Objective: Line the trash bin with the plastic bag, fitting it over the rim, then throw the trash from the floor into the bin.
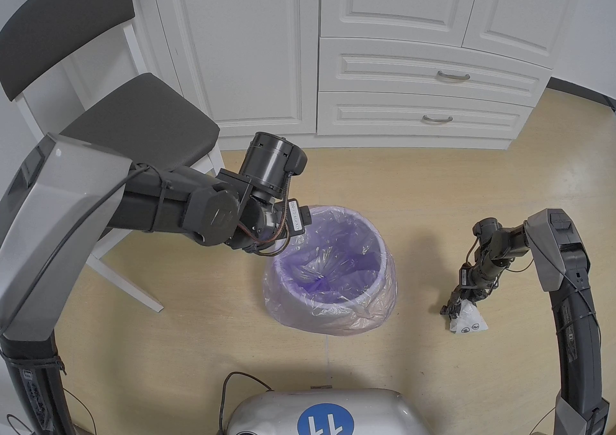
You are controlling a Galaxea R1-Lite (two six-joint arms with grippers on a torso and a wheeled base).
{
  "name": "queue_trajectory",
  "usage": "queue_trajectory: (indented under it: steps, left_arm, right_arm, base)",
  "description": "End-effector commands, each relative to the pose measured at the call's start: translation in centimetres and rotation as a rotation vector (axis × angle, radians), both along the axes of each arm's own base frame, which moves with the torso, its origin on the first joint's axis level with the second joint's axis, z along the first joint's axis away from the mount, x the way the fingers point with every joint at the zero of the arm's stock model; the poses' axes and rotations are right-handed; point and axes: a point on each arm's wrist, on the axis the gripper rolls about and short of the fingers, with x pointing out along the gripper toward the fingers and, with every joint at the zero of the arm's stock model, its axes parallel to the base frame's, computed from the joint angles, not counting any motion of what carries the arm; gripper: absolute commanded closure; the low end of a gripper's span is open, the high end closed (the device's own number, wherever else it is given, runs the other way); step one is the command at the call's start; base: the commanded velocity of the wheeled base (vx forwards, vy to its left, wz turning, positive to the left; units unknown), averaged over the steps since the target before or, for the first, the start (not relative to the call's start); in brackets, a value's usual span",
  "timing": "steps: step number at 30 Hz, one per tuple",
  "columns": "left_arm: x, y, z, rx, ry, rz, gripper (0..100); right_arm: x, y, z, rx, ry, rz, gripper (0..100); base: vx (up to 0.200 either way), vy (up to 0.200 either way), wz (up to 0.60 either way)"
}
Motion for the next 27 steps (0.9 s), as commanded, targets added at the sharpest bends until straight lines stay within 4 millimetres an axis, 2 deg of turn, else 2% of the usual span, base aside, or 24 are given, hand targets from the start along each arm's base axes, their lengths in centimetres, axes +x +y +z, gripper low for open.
queue_trajectory:
  steps: [1,9,15,21,22,27]
  left_arm:
    - [-0.9,0.0,0.6,-0.009,-0.03,-0.018,0]
    - [-2.0,0.7,1.6,-0.001,-0.049,-0.036,0]
    - [-3.3,1.5,2.4,0.002,-0.098,-0.065,0]
    - [-6.2,3.4,3.1,0.007,-0.168,-0.098,0]
    - [-6.2,3.4,3.1,0.007,-0.168,-0.098,0]
    - [-9.6,5.6,3.8,-0.015,-0.222,-0.111,0]
  right_arm:
    - [0.0,0.1,-0.7,0.002,0.012,0.001,100]
    - [-0.1,0.1,-0.4,0.016,0.007,-0.026,100]
    - [-0.6,-0.2,0.9,0.053,-0.01,-0.097,100]
    - [-0.3,-0.4,1.5,0.096,-0.097,-0.197,100]
    - [-0.3,-0.4,1.5,0.096,-0.097,-0.197,100]
    - [-0.2,-0.3,3.0,0.139,-0.235,-0.254,100]
  base:
    - [0.0,0.0,0.0]
    - [0.0,0.0,0.0]
    - [0.0,0.0,0.0]
    - [0.0,0.0,0.0]
    - [0.0,0.0,0.0]
    - [0.0,0.0,0.0]
